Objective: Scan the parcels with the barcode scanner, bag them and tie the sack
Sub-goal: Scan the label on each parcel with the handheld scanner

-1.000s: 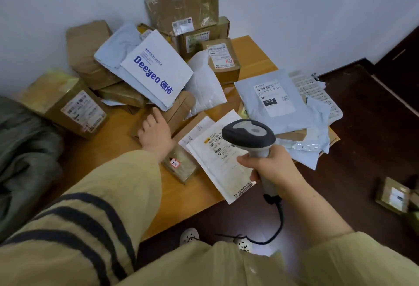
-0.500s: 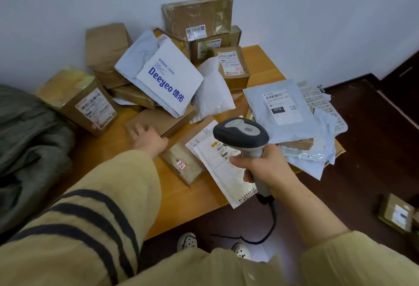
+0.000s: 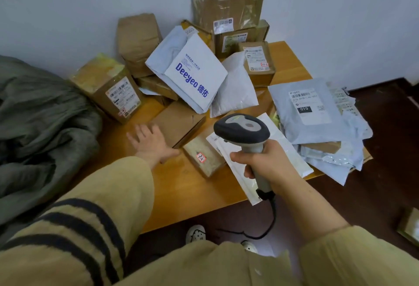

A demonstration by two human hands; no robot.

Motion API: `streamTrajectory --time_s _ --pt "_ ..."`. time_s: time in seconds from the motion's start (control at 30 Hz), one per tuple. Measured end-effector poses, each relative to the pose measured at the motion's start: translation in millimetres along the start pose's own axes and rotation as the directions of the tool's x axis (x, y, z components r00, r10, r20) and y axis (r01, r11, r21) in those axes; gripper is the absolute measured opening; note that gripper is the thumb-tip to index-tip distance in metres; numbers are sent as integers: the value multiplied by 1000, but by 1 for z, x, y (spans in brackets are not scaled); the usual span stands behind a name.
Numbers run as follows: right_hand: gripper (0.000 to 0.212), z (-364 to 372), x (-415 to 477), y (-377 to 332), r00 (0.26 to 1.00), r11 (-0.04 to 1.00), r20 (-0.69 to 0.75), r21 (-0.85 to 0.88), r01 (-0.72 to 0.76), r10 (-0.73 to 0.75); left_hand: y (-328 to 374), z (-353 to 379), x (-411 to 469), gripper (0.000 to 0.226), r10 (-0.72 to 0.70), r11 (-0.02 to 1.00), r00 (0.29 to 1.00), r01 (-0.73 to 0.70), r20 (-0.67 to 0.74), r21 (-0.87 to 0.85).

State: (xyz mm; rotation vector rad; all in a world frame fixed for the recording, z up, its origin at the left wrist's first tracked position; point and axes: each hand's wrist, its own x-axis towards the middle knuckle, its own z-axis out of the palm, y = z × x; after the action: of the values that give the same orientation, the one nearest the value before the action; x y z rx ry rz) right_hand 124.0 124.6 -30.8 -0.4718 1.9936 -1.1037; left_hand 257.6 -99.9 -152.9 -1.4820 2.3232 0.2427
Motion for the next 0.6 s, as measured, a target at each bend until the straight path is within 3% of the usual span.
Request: streamTrajectory --time_s 0.1,0.2,0.3,0.37,0.43,0.5,0.6 --pt "13 4 2 2 1000 1000 12 -5 -4 4 -5 0 14 141 -26 999 993 30 112 -29" --pt "13 3 4 7 1000 1000 12 6 -12 12 -9 -2 13 134 -19 999 994 24 112 -44" --pt "13 0 5 7 1000 1000 3 12 -11 11 -14 -9 9 124 2 979 985 33 172 -204" --pt "16 1 5 5 1000 999 4 54 -9 9 -18 -22 2 119 57 913 959 62 277 -403" --pt "16 1 6 2 1000 992 10 126 -16 15 -23 -45 -12 101 126 794 921 129 369 -594" --pt "20 1 8 -2 1000 981 28 194 -15 10 -30 -74 -28 87 174 708 873 211 456 -674" --pt "23 1 6 -8 998 954 61 299 -14 -5 -44 -104 -49 108 241 617 831 267 501 -740"
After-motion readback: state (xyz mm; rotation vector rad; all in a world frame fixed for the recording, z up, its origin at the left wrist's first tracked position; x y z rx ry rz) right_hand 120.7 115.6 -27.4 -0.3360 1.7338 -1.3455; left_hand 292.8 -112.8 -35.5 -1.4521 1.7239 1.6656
